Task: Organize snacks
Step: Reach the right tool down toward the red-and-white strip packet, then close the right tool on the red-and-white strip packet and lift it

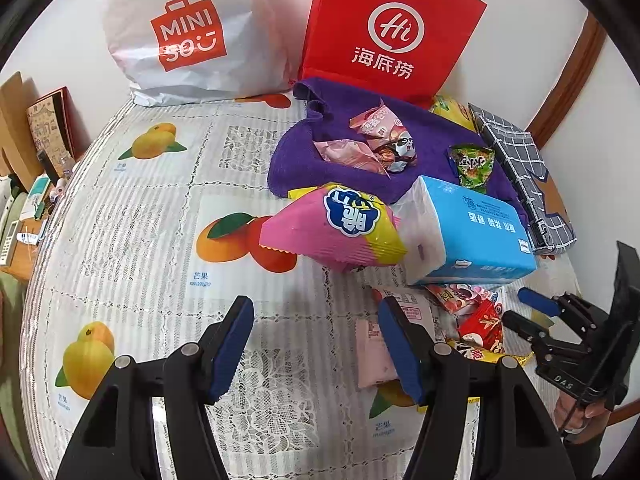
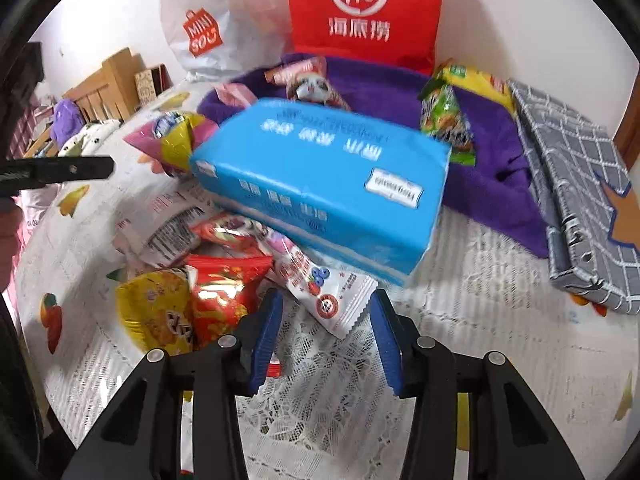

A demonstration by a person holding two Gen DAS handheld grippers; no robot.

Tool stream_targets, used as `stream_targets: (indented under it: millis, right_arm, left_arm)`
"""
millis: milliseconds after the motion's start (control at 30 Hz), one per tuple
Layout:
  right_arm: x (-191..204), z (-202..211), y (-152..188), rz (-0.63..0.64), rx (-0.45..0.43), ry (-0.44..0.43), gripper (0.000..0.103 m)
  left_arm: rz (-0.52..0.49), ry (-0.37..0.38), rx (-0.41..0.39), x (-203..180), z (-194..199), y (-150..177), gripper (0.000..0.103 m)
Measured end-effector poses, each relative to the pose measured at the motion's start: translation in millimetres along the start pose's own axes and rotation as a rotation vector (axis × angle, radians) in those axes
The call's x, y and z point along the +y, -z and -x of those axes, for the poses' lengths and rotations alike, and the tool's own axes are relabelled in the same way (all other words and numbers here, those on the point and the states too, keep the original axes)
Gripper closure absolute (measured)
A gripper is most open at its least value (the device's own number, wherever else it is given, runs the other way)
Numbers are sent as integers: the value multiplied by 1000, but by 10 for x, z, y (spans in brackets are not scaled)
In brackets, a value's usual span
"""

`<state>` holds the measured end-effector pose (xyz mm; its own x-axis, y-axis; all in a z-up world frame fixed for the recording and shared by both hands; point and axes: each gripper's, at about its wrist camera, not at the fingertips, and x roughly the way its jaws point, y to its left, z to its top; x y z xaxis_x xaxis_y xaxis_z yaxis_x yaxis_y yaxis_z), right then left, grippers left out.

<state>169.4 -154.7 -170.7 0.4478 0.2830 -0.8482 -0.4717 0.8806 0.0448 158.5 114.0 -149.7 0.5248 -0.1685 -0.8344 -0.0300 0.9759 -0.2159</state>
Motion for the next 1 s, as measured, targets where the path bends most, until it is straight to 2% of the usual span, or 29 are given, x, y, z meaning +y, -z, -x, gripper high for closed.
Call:
stream_targets:
  millis: [133,267,367,667,700,733,800,833,1000]
  right_arm:
    - [33,27,-97,9,-41,-24,57]
    - [58,-154,-165,11,-15,-46,64]
    - [74,-246,-192,2,-2,-78,65]
    - [190,-396,-162,54,43,-17,63]
    - [184,-394,-163,52,47,-4,68]
    - [170,-382,-162,47,50,8,79]
    - [116,-316,-155,21,52,-29,86]
    - [87,-273,-141,5,52,-18,89]
    - [-107,-84,-2,-97,88,43,91]
  left_arm:
    - [-4,4,5,-16,-11,7,40]
    - [-5,0,6,-5,-3,18,40]
    - [-1,-2,8,16,0,23,40]
    - [-7,8,14,-2,-30,45,40]
    - [-7,8,13,-1,-27,49,40]
    - [-6,9,11,1,-22,53,40]
    - [-4,7,10,13,-15,57,40]
    - [-3,6,10,23,-13,60,40]
    - [6,6,10,47,-20,57,40]
